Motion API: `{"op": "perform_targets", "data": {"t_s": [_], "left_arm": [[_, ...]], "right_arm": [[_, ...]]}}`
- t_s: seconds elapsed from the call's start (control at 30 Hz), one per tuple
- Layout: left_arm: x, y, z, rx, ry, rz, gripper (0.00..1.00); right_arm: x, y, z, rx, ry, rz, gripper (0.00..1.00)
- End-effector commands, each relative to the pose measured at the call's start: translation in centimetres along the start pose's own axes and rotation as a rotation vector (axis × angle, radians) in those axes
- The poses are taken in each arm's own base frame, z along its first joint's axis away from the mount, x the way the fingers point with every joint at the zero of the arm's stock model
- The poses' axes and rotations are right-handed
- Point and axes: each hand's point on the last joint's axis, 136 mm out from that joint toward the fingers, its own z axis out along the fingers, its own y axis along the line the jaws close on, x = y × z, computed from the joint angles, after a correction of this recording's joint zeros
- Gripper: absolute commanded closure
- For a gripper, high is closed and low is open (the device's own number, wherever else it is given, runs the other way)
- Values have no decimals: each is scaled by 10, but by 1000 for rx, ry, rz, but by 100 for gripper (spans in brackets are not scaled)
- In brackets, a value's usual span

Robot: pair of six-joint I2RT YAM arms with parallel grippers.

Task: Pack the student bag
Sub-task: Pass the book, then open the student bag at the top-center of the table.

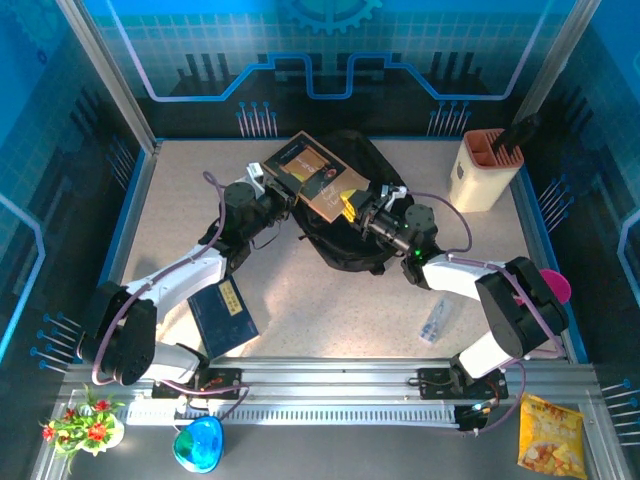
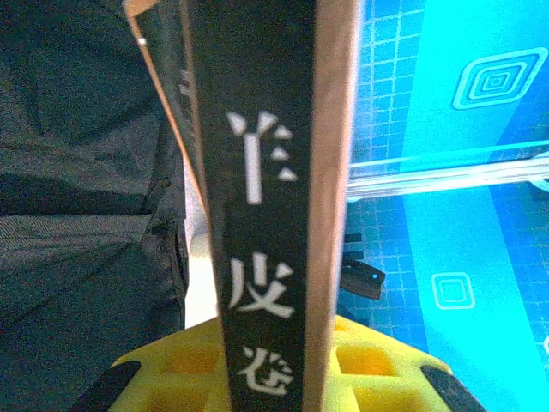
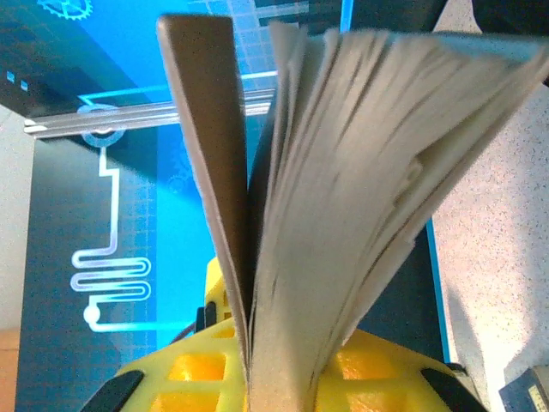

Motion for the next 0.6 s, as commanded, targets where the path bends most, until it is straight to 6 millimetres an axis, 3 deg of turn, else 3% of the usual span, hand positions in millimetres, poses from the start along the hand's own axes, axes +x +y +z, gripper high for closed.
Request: {"op": "perform_targets", "data": {"t_s": [0.0,0.07,0.23,0.4,0.57], "left_arm": [[-4,-11,-2,9,-19,82,75],[-1,-2,-2,-49,-1,124,64],[17,20,1,-210,91,309,38],[51,35,16,-308,212,485,29],[102,41,49,-312,393,624,27]], "right_arm": [[-13,7,-7,-22,-34,-68,90],[-18,4,-14,10,-46,-106,95],[-41,11,-44,87,-105,-258,96],[-66,19,-92,231,-191,-425,96],[-91,31,-149,347,-306,-531,96]]}}
